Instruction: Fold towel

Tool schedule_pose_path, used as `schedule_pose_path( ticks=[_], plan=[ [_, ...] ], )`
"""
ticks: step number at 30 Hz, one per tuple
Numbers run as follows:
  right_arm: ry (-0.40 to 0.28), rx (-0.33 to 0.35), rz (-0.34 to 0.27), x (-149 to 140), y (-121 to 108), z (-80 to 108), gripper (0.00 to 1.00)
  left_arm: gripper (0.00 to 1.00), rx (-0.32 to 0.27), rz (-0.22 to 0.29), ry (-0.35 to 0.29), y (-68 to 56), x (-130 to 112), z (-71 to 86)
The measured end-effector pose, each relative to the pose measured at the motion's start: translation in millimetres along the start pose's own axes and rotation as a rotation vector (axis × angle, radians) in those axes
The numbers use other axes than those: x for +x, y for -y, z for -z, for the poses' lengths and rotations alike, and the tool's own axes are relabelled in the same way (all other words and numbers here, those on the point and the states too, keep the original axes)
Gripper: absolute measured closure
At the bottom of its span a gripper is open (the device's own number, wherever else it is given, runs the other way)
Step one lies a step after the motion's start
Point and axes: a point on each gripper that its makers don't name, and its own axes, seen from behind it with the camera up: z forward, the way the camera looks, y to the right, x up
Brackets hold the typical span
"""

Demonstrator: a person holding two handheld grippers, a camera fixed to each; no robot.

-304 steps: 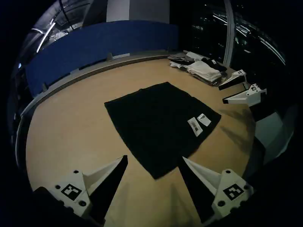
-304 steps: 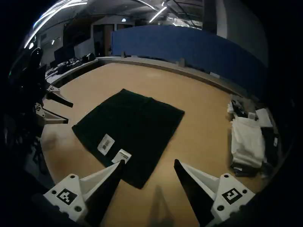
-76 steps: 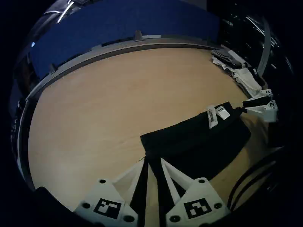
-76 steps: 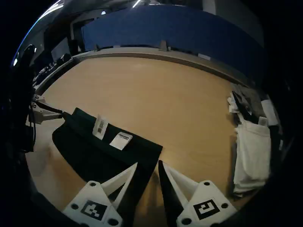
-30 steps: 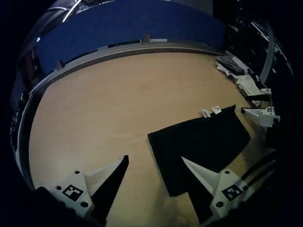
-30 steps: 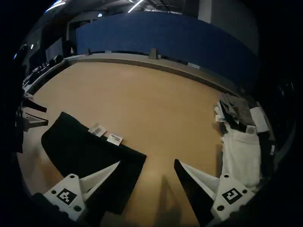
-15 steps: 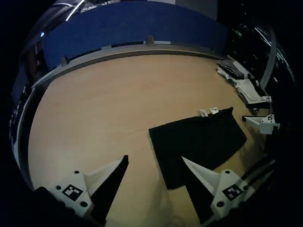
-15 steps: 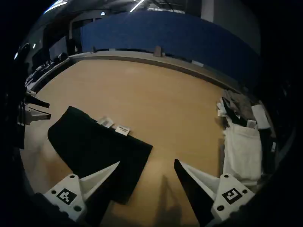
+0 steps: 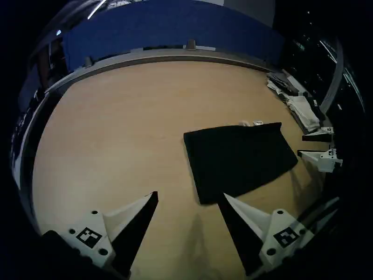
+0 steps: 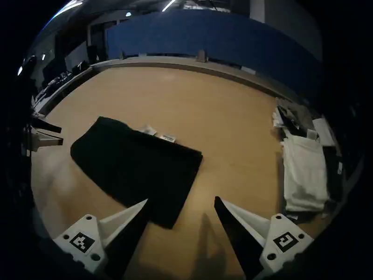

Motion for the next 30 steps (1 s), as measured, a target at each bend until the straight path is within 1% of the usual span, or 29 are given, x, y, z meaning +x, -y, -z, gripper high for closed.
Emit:
schedule_pose_path(
  ticks=[5,9,12,18,25,30],
  plan=[
    [0.027,0.024,0.003,-16.7,8.7,2.7,0.0,0.06,0.002,0.002,0.014,-2.5,-17.5,8.1],
    [0.035,0.032,0.001,-21.6,10.5,0.5,0.0,0.06,-0.001,0.013,0.02,-4.2,-23.9,10.5],
    [0.044,0.045,0.002,-24.5,13.1,-0.5,0.05,0.06,-0.004,0.017,0.019,-6.0,-24.9,12.0],
    [0.073,0.079,0.0,-33.5,18.4,-5.6,0.25,0.06,-0.009,0.015,0.017,-9.1,-24.8,13.7],
    [0.092,0.105,-0.01,-39.3,23.2,-10.0,0.5,0.06,-0.009,0.018,0.017,-9.6,-24.7,14.7],
    [0.095,0.106,-0.013,-39.8,23.0,-11.2,0.62,0.06,-0.008,0.018,0.017,-9.7,-24.5,16.1]
  ],
)
